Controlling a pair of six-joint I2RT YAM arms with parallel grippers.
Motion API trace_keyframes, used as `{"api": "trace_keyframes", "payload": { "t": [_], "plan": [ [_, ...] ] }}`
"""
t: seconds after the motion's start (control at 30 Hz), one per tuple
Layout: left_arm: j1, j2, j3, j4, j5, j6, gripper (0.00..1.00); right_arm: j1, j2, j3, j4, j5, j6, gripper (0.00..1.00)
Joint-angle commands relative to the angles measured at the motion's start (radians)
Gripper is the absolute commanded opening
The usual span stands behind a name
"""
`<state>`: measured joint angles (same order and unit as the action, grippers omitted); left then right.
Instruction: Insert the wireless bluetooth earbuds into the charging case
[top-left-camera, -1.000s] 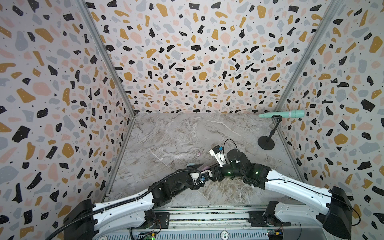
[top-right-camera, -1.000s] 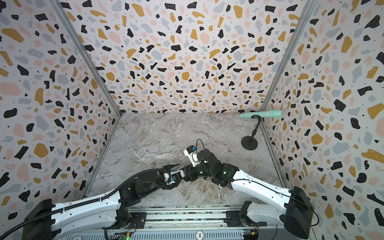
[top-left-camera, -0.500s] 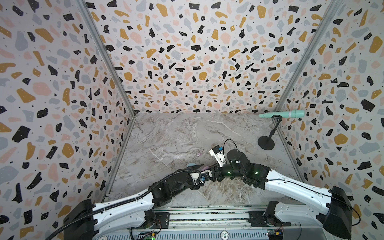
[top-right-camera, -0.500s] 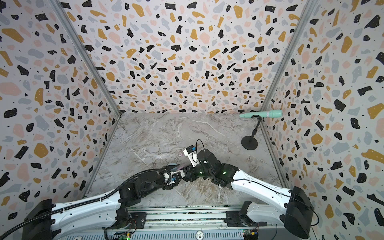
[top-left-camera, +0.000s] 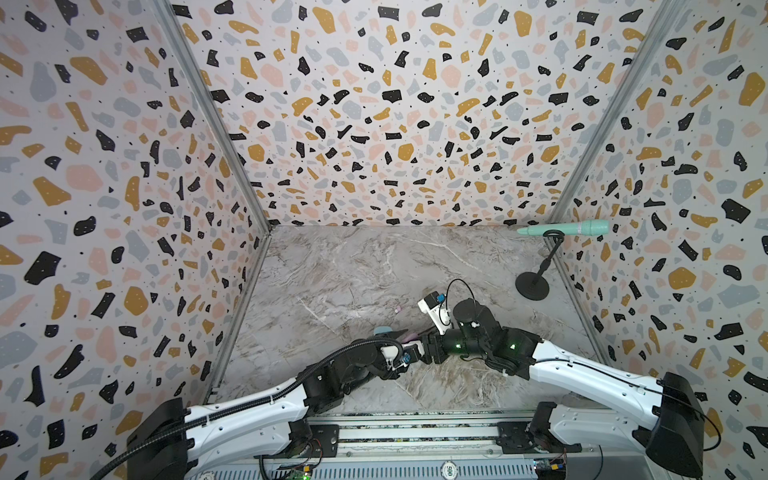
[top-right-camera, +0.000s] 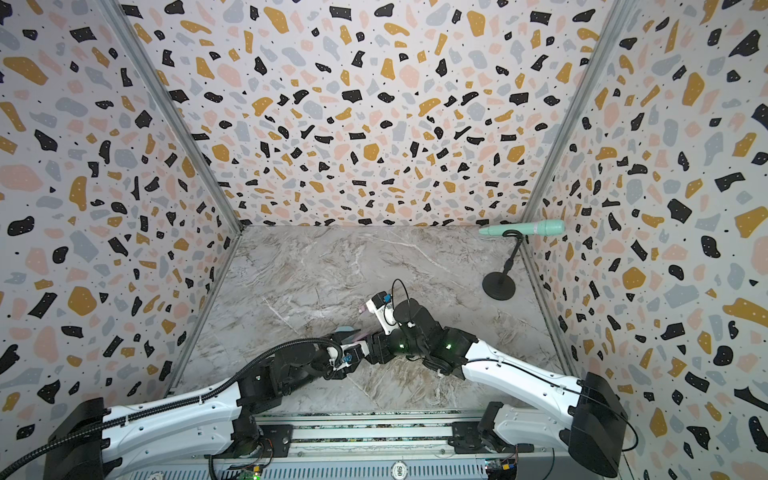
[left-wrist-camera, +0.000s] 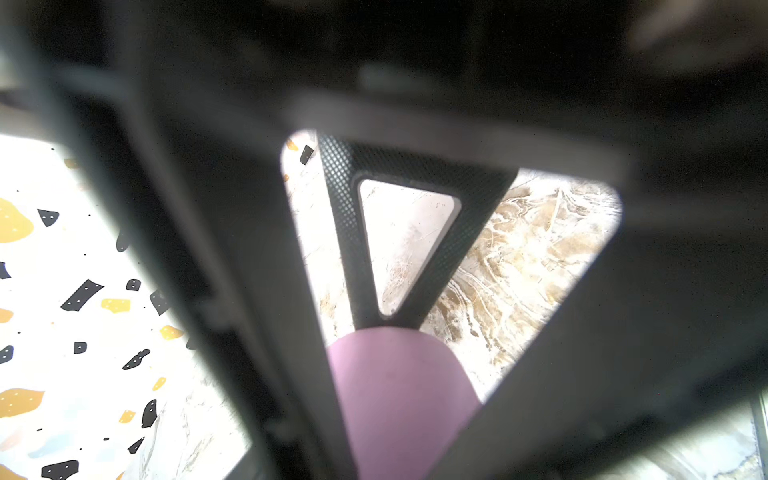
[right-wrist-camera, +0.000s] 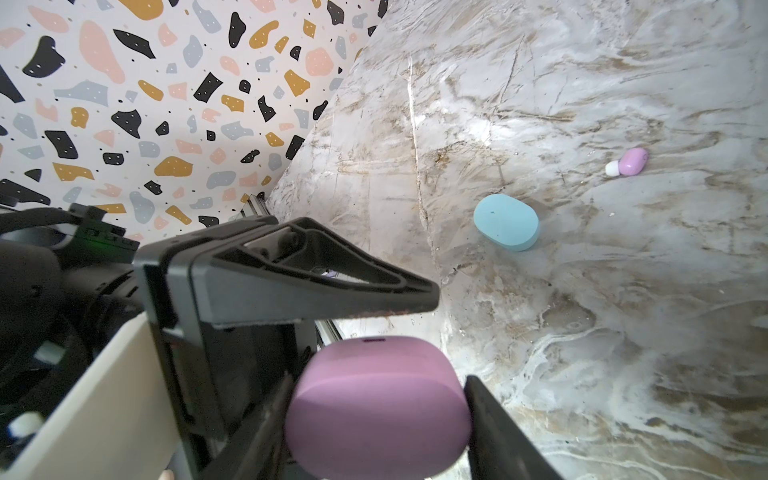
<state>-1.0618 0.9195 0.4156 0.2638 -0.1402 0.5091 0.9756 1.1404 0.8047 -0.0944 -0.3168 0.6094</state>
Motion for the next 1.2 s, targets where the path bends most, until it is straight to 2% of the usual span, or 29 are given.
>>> {"api": "trace_keyframes", "payload": {
  "t": [0.0,0.73,1.17],
  "plan": [
    [-0.005,-0.012,0.007,0.038,0.004,-0.001,0.57,0.004,-0.008,-0.003,0.029,0.013,0.007,0.0],
    [-0.004,-0.015,0.007,0.04,0.005,0.002,0.59,0.005,0.012,-0.005,0.042,0.002,0.015,0.0],
    [-0.005,-0.012,0.011,0.026,0.018,0.005,0.52,0.005,0.001,-0.011,0.05,0.006,0.018,0.0]
  ]
}}
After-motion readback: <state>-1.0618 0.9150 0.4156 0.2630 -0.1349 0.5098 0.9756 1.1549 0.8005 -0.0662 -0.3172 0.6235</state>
